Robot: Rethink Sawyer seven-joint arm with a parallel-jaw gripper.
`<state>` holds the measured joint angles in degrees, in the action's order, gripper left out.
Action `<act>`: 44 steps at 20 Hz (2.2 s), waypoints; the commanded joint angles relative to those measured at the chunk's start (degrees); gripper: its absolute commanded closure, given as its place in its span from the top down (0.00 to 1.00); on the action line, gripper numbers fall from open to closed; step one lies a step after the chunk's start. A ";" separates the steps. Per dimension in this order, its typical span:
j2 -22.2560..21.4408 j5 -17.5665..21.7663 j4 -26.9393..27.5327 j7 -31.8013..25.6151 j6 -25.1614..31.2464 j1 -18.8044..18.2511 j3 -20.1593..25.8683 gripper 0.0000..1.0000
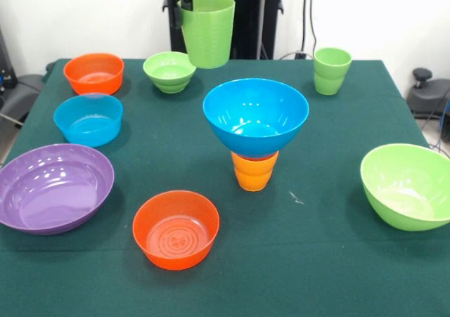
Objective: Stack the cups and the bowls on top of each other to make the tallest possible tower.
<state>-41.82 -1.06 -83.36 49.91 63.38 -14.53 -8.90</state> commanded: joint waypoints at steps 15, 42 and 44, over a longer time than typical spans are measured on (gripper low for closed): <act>4.34 -4.11 -1.23 14.71 -1.10 1.01 5.13 0.00; 6.46 -6.14 -1.37 22.63 -9.42 2.73 5.22 0.00; 6.29 -6.11 -1.93 22.85 -10.07 2.67 5.30 0.00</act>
<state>-39.18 -6.52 -83.38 62.27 57.05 -13.13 -8.86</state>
